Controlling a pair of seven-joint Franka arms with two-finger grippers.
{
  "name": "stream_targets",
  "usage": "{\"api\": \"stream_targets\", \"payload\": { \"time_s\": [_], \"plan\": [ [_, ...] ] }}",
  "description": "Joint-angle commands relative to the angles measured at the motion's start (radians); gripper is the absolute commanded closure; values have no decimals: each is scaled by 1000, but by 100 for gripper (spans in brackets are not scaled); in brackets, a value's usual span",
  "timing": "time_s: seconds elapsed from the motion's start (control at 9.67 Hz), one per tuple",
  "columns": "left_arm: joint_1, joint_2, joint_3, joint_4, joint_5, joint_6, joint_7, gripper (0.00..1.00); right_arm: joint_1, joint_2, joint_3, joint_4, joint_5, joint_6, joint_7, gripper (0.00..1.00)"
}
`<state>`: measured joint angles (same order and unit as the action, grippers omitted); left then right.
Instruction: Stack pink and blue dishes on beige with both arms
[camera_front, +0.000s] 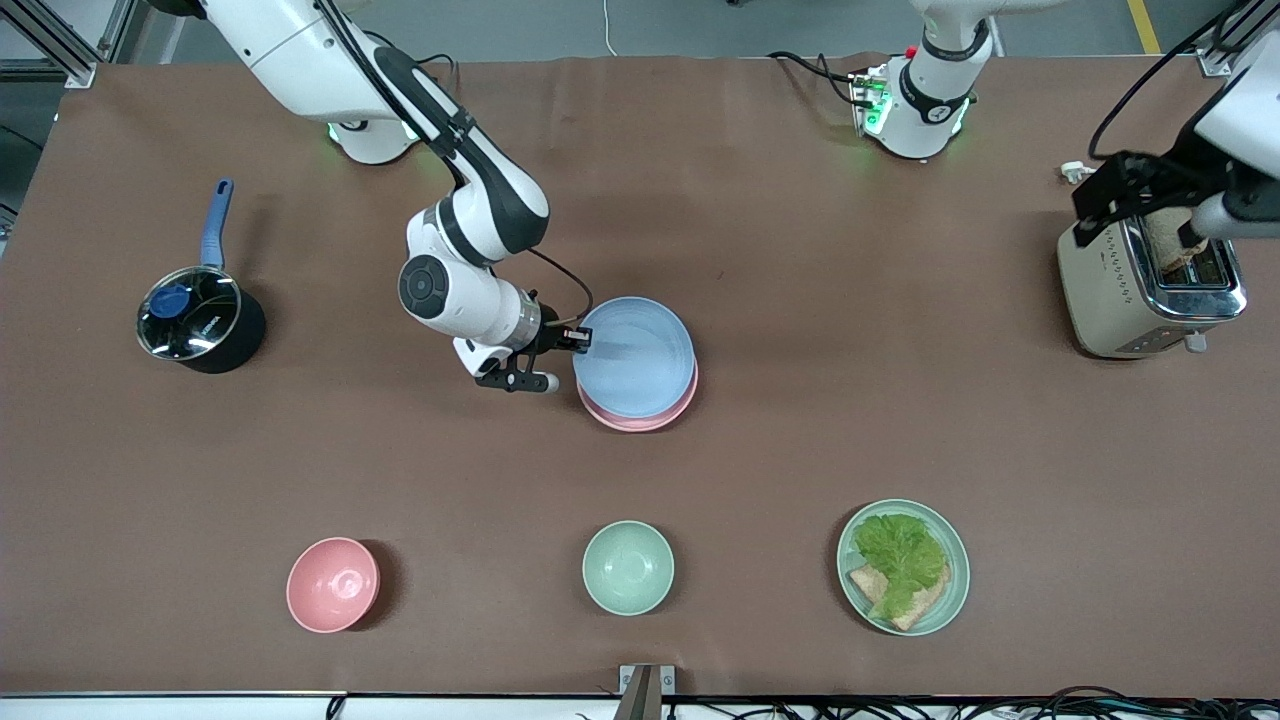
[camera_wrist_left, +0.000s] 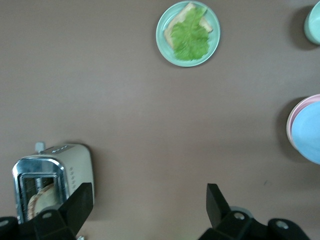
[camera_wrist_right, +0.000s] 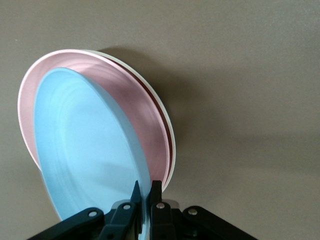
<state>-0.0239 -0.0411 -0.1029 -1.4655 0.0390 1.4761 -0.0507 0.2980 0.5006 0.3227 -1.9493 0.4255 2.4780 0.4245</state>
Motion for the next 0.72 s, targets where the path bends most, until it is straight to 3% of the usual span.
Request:
{"api": "stream_targets", "payload": {
  "time_s": [0.0,0.1,0.31,0.41,0.52,0.62],
  "plan": [
    [-48,-65,84,-122,-21,15,41,0,-8,-8,2,-16,-1,7,14,71],
    [-42,-69,85,-125,-21,15,41,0,-11,-8,2,-14,-5,6,11,60],
    [-50,-60,81,-107,-19,13,46,0,-31,-26,2,-11,-10,-1,8,17],
    [-54,-60,75,-110,-21,13,46,0,-37,-89,-1,-10,-11,-7,10,0],
    [-54,-60,54,-111,-21,13,40,0,-61,-165,-8,-10,-22,-80,10,0],
    [-53,-59,40,-110,-21,13,37,0,-119,-251,-10,1,-103,-203,11,0]
  ]
}}
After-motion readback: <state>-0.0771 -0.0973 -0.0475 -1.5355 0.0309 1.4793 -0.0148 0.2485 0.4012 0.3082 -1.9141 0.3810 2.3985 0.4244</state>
